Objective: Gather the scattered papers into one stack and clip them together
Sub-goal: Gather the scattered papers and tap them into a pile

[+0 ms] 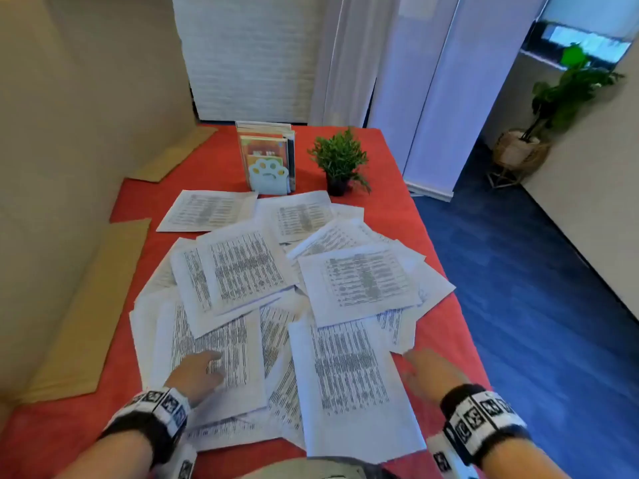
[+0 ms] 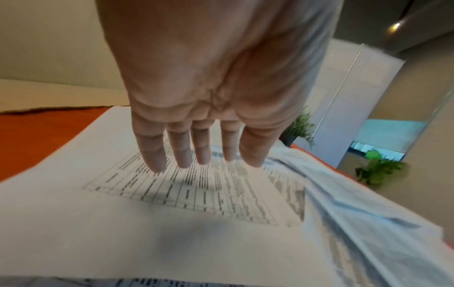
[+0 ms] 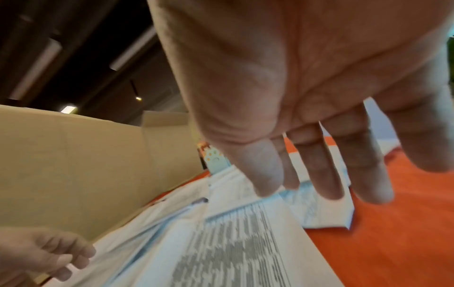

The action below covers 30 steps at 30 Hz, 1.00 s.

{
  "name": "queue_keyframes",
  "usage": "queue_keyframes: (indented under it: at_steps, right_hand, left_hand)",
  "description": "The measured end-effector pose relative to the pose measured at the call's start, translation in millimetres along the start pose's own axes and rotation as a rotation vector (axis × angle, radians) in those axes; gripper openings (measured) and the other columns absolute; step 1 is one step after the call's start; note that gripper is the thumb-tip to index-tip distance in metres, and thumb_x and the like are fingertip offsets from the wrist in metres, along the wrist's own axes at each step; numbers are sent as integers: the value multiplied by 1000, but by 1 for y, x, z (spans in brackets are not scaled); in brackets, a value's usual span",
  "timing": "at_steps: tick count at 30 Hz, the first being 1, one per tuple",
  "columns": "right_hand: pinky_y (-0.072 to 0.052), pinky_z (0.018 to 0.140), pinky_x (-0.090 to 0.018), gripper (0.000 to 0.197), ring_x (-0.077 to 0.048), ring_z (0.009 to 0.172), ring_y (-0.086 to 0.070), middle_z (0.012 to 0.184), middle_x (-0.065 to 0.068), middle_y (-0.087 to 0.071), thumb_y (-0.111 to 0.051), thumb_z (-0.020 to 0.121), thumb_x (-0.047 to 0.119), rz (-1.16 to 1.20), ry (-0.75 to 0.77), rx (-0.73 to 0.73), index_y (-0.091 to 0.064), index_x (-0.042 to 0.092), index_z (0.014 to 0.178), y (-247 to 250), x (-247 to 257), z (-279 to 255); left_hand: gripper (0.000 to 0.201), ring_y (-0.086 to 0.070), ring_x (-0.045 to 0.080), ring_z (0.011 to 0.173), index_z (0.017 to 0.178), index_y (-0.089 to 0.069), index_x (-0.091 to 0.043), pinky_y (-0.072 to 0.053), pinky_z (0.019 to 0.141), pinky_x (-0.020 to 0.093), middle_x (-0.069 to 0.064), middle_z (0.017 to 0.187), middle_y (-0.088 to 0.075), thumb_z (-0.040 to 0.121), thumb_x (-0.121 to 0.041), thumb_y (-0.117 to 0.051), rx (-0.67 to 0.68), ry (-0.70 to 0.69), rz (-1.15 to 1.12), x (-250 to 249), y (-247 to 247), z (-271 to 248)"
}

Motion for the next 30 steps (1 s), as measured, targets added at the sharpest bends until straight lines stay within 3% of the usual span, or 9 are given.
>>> queue_keyframes:
  at_steps: [7, 10, 12, 15, 18, 21, 23, 26, 30]
  right_hand:
    - [-46, 93, -37, 49, -34, 116, -53, 128, -16, -47, -54, 87, 32, 94, -186, 40, -41, 10, 129, -25, 14, 25]
    - [-45, 97, -40, 64, -36, 120, -51, 132, -17, -43, -58, 85, 30, 144, -244, 55, -28, 16, 140, -36, 20, 29]
    - [-45, 98, -39, 64, -34, 120, -52, 133, -16, -46, -56, 86, 19, 189, -256, 57, -25, 15, 141, -42, 25, 32]
    - [-43, 97, -32, 40, -30, 118, -53, 128, -14, -52, -46, 87, 6, 169, -188, 75, -42, 6, 126, -44, 31, 36]
    - [-45, 89, -30, 12, -26, 102, -56, 104, -9, -51, -42, 91, 7, 58, -51, 71, -49, 13, 98, -33, 38, 32]
    - [-39, 60, -24, 13, -21, 73, -48, 84, -2, -50, -45, 93, 12, 166, 65, 27, -43, 19, 82, -22, 42, 29]
    - [-29, 52, -21, 27, -13, 59, -41, 68, 3, -45, -46, 93, 14, 295, 91, -34, -37, 24, 69, -13, 43, 35]
    - [-26, 52, -25, 35, -14, 56, -35, 59, 4, -37, -52, 90, 14, 481, -20, -222, -32, 20, 62, 0, 40, 54]
    - [-33, 60, -33, 31, -24, 71, -46, 62, -4, -46, -53, 90, 15, 737, -340, -345, -42, 12, 61, 10, 27, 82]
  left_hand:
    - [55, -49, 41, 119, 134, -42, -13, -42, 100, 41, 23, 136, -40, 86, -36, -58, -141, 308, 73, -12, -2, 8]
    - [50, -51, 46, 115, 138, -39, -10, -44, 98, 47, 26, 137, -40, 90, -20, -52, -257, 385, -223, -9, 4, 20]
    - [50, -59, 41, 99, 138, -37, -12, -50, 83, 42, 26, 133, -48, 90, -15, -52, -290, 359, -392, -9, 11, 28]
    - [41, -56, 34, 82, 131, -45, -11, -43, 70, 35, 26, 120, -59, 91, -16, -52, -275, 263, -429, -14, 25, 43]
    - [10, -53, 32, 93, 92, -59, -18, -48, 86, 40, 17, 92, -59, 91, -13, -50, -242, 188, -469, -21, 38, 56]
    - [23, -51, 36, 119, 109, -61, -14, -41, 105, 44, 21, 129, -54, 91, -27, -53, -215, 223, -508, -18, 42, 69]
    - [37, -53, 38, 120, 114, -62, -10, -41, 104, 41, 19, 133, -55, 89, -37, -57, -269, 249, -413, -14, 44, 78]
    - [38, -60, 37, 107, 111, -68, -10, -48, 95, 39, 16, 122, -65, 82, -34, -65, -371, 304, -415, -15, 47, 83]
    - [28, -60, 35, 106, 108, -67, -13, -48, 91, 36, 14, 123, -63, 79, -16, -65, -370, 331, -459, -12, 39, 82]
Point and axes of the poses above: each hand's wrist, its own z-axis towards the middle knuckle, its own y-axis out of the back of the hand, x = y × z, the point moved 1 cm from there along z, towards the middle knuckle
